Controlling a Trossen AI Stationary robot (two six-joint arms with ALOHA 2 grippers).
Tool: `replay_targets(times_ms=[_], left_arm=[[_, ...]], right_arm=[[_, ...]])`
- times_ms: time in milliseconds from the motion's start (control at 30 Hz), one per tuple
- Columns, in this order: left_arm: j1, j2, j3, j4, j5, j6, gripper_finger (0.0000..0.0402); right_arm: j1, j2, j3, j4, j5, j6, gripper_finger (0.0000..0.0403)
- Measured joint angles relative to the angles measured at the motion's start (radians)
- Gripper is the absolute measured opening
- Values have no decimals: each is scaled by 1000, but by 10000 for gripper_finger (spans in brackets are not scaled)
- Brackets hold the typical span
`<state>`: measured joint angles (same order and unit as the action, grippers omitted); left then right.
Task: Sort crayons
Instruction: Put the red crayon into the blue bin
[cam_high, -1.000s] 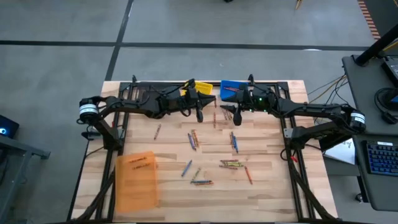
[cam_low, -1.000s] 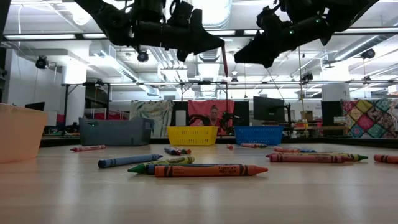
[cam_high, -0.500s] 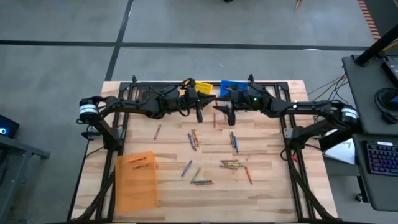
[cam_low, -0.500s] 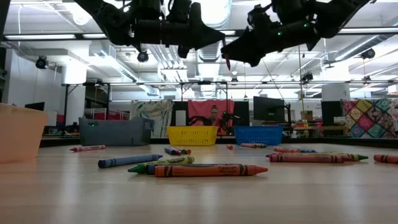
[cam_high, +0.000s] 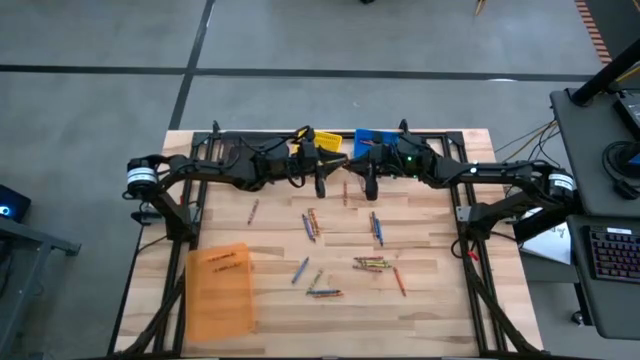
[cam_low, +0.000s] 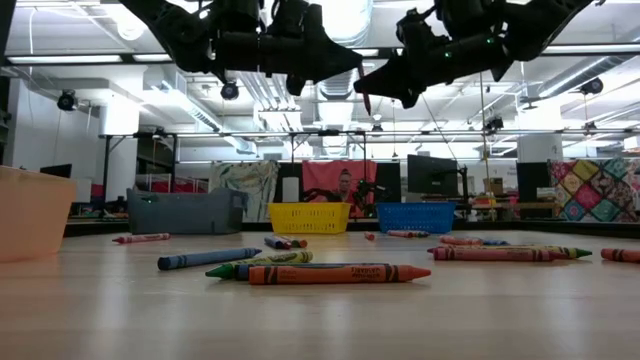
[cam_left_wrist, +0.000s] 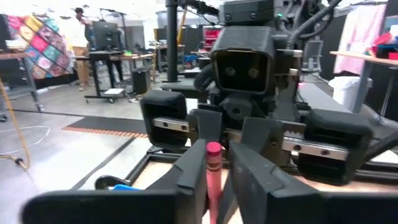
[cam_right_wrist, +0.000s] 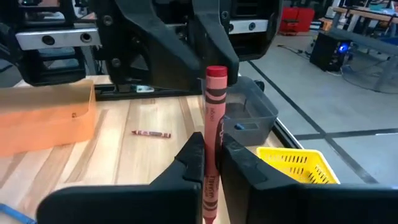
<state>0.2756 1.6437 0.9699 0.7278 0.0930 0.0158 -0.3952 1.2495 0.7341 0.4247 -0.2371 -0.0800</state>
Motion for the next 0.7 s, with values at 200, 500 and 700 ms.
replay_targets(times_ms=[200,500,700], left_arm=[[7,-89,0,-135,3,24,131],[8,-286,0,-408,-2,58,169],[8,-390,0,-548,-3,14,169]], right_arm=[[-39,2,120,-288,123,-33,17],[-189,207,457,-893,266,-182,15],[-286,437,654,-1139,266,-329,15]])
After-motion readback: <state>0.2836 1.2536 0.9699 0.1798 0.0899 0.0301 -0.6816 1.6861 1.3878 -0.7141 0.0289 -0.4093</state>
